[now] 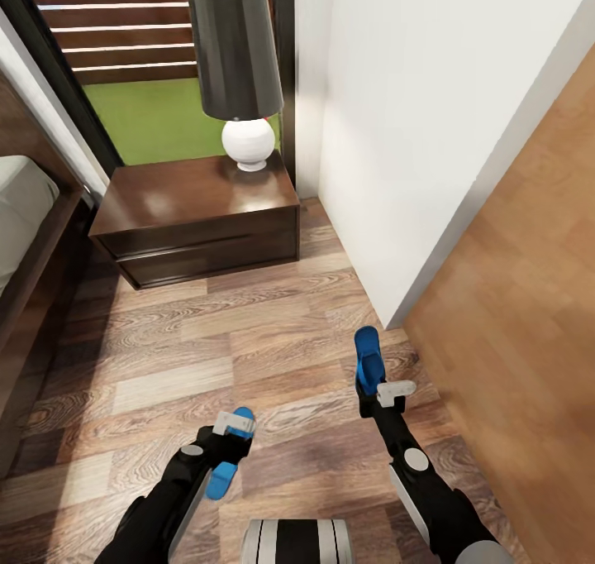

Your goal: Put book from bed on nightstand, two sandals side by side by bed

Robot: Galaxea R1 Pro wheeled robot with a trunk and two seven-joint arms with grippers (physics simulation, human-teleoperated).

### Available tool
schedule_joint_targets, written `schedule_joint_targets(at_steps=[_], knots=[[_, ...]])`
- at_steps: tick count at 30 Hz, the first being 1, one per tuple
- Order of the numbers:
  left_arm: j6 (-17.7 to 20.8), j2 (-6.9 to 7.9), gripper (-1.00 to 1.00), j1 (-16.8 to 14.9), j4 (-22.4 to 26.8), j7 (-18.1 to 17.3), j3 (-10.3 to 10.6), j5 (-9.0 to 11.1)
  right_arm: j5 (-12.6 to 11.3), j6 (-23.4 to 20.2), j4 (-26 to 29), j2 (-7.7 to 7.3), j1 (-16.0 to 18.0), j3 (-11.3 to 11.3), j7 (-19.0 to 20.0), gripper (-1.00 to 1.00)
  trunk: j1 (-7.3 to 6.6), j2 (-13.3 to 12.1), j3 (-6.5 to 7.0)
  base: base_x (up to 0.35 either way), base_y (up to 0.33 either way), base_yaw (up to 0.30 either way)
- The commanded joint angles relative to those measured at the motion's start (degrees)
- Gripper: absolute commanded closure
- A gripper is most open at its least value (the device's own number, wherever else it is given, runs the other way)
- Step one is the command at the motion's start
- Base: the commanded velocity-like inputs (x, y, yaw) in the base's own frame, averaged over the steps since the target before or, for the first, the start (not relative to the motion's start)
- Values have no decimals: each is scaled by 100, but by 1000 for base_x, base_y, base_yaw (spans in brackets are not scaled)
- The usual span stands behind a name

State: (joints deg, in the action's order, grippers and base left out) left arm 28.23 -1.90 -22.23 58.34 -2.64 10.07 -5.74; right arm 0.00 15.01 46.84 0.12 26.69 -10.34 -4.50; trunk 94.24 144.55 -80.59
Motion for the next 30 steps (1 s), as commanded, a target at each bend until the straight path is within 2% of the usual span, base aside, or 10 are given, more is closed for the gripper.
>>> schedule_joint_targets(at_steps=[1, 6, 30], knots=[[26, 2, -100, -1, 11, -27, -8, -60, 0, 13, -4, -1, 3, -21, -42, 100, -1, 1, -4, 0, 0, 0], [25, 23, -100, -1, 17, 16, -28, -66, 0, 17, -13, -3, 3, -21, -42, 100, -1, 1, -4, 0, 0, 0], [25, 2, -100, -1, -13, 20, 4, -64, 17, 16, -25, -1, 3, -21, -42, 100, 61, 33, -535, 0, 0, 0]])
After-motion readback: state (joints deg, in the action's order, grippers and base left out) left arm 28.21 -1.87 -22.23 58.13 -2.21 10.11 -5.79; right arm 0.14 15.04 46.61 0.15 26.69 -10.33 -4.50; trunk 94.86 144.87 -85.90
